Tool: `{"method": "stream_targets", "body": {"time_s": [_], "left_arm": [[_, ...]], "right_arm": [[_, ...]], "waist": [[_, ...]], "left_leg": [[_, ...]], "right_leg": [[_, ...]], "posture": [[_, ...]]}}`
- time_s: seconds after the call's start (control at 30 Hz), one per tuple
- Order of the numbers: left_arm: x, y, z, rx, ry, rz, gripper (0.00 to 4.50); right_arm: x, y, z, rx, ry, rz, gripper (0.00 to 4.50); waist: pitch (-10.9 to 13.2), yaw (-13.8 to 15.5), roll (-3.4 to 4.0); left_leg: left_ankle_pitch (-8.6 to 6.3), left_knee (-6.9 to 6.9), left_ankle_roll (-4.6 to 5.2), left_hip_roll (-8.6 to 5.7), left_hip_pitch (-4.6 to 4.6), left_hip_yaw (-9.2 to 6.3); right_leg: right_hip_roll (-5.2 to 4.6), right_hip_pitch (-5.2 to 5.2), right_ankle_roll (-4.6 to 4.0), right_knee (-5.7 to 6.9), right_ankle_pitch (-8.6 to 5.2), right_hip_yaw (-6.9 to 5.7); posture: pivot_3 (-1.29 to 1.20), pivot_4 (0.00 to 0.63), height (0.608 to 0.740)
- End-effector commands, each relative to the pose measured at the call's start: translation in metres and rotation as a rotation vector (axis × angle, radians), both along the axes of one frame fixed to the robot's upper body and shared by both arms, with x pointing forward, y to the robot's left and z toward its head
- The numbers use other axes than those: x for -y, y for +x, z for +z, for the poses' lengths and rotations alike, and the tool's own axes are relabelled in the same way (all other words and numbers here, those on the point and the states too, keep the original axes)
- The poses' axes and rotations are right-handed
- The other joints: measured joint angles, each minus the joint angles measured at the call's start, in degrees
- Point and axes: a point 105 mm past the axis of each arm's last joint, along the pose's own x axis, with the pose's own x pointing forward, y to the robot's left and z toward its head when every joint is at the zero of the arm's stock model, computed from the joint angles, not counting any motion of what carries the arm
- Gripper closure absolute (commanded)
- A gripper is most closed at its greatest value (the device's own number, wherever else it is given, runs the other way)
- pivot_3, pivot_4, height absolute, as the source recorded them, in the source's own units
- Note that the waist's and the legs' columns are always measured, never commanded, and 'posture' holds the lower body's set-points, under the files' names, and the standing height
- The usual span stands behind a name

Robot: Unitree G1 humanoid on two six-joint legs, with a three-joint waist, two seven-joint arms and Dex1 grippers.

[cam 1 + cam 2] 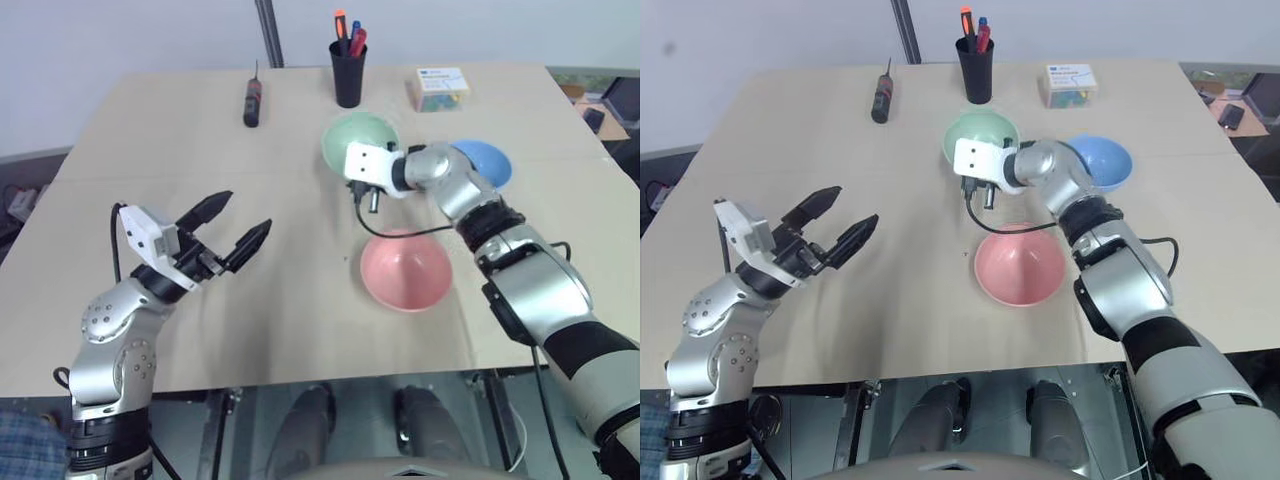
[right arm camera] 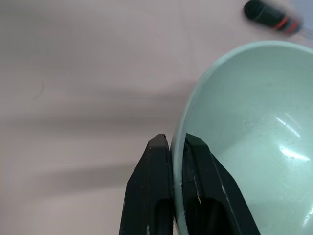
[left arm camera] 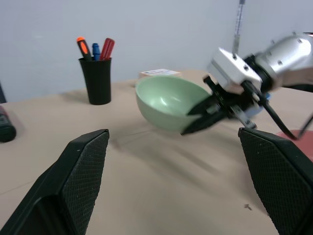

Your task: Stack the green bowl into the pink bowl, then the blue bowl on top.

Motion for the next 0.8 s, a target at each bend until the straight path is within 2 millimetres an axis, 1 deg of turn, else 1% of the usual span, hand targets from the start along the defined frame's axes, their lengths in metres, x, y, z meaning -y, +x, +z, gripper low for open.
{"method": "stream_targets", "body": {"time_s": [0.03, 0.13, 0.27, 0.4, 0.43, 0.47, 0.6, 0.67, 0.8], "left_arm": [[0.009, -0.001, 0.006, 0.030, 0.011, -0.082, 0.00], [0.016, -0.001, 0.006, 0.022, 0.029, -0.157, 0.00], [0.019, 0.003, 0.004, 0.007, 0.078, -0.244, 0.00], [0.022, 0.009, 0.003, -0.005, 0.126, -0.345, 0.00], [0.023, 0.010, 0.003, -0.010, 0.136, -0.371, 0.00], [0.024, 0.011, 0.003, -0.013, 0.147, -0.395, 0.00], [0.031, 0.018, 0.004, -0.012, 0.167, -0.478, 0.00], [0.036, 0.024, 0.003, -0.016, 0.187, -0.528, 0.00], [0.042, 0.032, 0.002, -0.013, 0.213, -0.585, 0.00]], "right_arm": [[0.007, -0.021, 0.023, -0.017, 0.028, 0.074, 4.47], [0.023, -0.046, 0.027, -0.043, 0.001, 0.126, 4.47], [0.043, -0.089, 0.026, -0.103, -0.048, 0.181, 4.47], [0.062, -0.129, 0.033, -0.138, -0.084, 0.222, 4.47], [0.067, -0.137, 0.033, -0.152, -0.094, 0.223, 4.47], [0.071, -0.144, 0.032, -0.165, -0.105, 0.221, 4.47], [0.079, -0.168, 0.024, -0.210, -0.144, 0.215, 4.47], [0.079, -0.180, 0.019, -0.240, -0.154, 0.221, 4.47], [0.075, -0.192, 0.015, -0.271, -0.151, 0.221, 4.47]], "waist": [[-0.01, 0.16, -0.02], [-0.01, 0.39, -0.02], [0.01, 0.18, 0.01], [0.00, -0.43, 0.00], [0.01, 0.24, 0.00], [0.00, 0.17, -0.01], [-0.01, 0.48, -0.05], [-0.01, 0.54, -0.05], [-0.01, 0.23, -0.05]], "left_leg": [[0.00, 0.00, 0.00, 0.00, 0.00, -0.01], [0.00, 0.01, 0.00, 0.00, -0.02, -0.04], [0.00, 0.03, 0.01, -0.01, -0.06, -0.05], [-0.01, 0.03, 0.01, 0.03, -0.03, -0.01], [-0.01, 0.02, 0.01, 0.11, 0.06, 0.03], [0.00, 0.04, 0.01, 0.10, -0.04, -0.08], [-0.01, 0.12, 0.02, 0.07, -0.04, -0.04], [-0.01, 0.13, 0.02, 0.07, -0.04, -0.04], [0.00, 0.17, 0.02, 0.08, -0.04, -0.03]], "right_leg": [[0.00, 0.00, 0.00, 0.00, 0.00, -0.01], [-0.01, 0.02, 0.00, 0.00, 0.00, -0.06], [-0.02, 0.01, 0.01, -0.02, 0.00, -0.09], [-0.01, 0.01, 0.01, 0.00, -0.01, -0.06], [0.04, 0.01, 0.02, 0.00, -0.01, 0.06], [0.05, 0.05, 0.02, -0.02, -0.02, -0.16], [0.01, 0.10, 0.03, -0.08, -0.02, -0.14], [0.01, 0.10, 0.03, -0.07, -0.02, -0.14], [0.02, 0.10, 0.04, -0.05, -0.02, -0.14]], "posture": [[0.00, 0.150, 0.740], [0.00, 0.150, 0.740], [0.00, 0.150, 0.740], [0.00, 0.150, 0.740], [0.00, 0.150, 0.740], [0.00, 0.150, 0.740], [0.00, 0.150, 0.740], [0.00, 0.150, 0.740], [0.00, 0.150, 0.740]]}}
